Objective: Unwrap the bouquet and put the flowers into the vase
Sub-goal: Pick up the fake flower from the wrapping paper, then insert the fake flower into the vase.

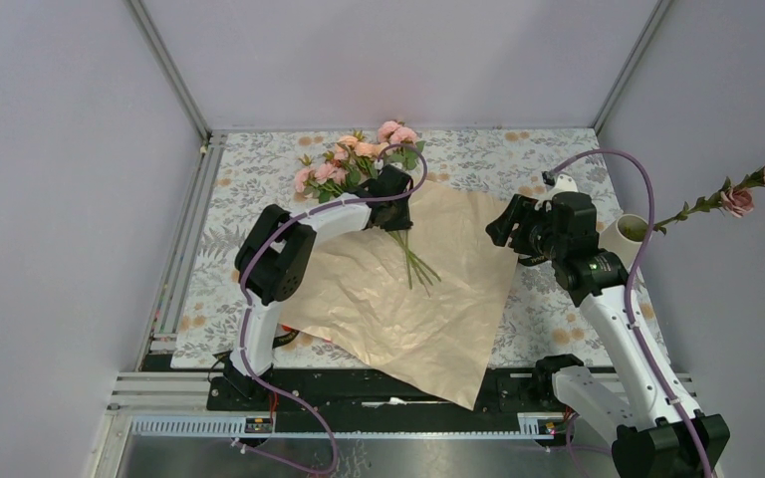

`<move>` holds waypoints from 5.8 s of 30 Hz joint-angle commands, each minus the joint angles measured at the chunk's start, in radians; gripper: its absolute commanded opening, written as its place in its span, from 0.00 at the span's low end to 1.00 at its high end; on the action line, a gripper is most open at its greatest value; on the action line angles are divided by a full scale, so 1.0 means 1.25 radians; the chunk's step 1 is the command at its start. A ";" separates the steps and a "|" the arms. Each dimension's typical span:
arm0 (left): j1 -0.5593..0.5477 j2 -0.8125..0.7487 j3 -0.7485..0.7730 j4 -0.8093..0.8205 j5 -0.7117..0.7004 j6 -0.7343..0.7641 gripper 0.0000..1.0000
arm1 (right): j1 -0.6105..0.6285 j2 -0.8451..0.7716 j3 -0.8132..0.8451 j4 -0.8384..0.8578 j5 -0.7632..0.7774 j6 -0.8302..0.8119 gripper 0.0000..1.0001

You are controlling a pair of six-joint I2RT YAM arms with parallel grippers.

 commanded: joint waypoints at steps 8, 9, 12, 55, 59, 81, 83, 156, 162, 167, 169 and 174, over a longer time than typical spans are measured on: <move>-0.007 0.014 0.020 0.028 0.018 -0.014 0.09 | 0.006 -0.003 -0.008 0.026 0.000 0.006 0.68; -0.005 0.012 0.019 0.027 0.021 -0.018 0.06 | 0.006 -0.004 -0.009 0.026 0.000 0.007 0.68; -0.005 0.004 0.020 0.028 0.031 -0.033 0.00 | 0.007 -0.009 -0.009 0.026 0.000 0.007 0.68; -0.138 -0.978 -0.643 0.521 0.204 -0.166 0.00 | 0.159 0.118 0.034 0.770 -0.389 0.522 0.77; -0.146 -1.006 -0.649 0.495 0.225 -0.154 0.00 | 0.207 0.142 0.077 0.814 -0.388 0.524 0.75; -0.171 -1.068 -0.663 0.441 0.271 -0.093 0.00 | 0.230 0.204 0.166 0.699 -0.330 0.454 0.64; -0.174 -1.063 -0.664 0.441 0.274 -0.093 0.00 | 0.230 0.207 0.173 0.706 -0.332 0.459 0.61; 0.373 -1.036 -0.480 -0.140 0.031 0.294 0.96 | -0.151 0.142 0.658 0.204 0.459 -0.538 0.00; 0.373 -1.042 -0.481 -0.144 0.021 0.299 0.96 | -0.194 0.167 0.656 0.314 0.510 -0.588 0.00; 0.370 -1.043 -0.479 -0.146 0.021 0.302 0.96 | -0.231 0.182 0.618 0.392 0.530 -0.622 0.00; 0.368 -1.043 -0.479 -0.147 0.019 0.304 0.96 | -0.245 0.177 0.593 0.409 0.532 -0.618 0.00; 0.363 -1.041 -0.479 -0.149 0.018 0.305 0.96 | -0.268 0.160 0.536 0.422 0.545 -0.608 0.00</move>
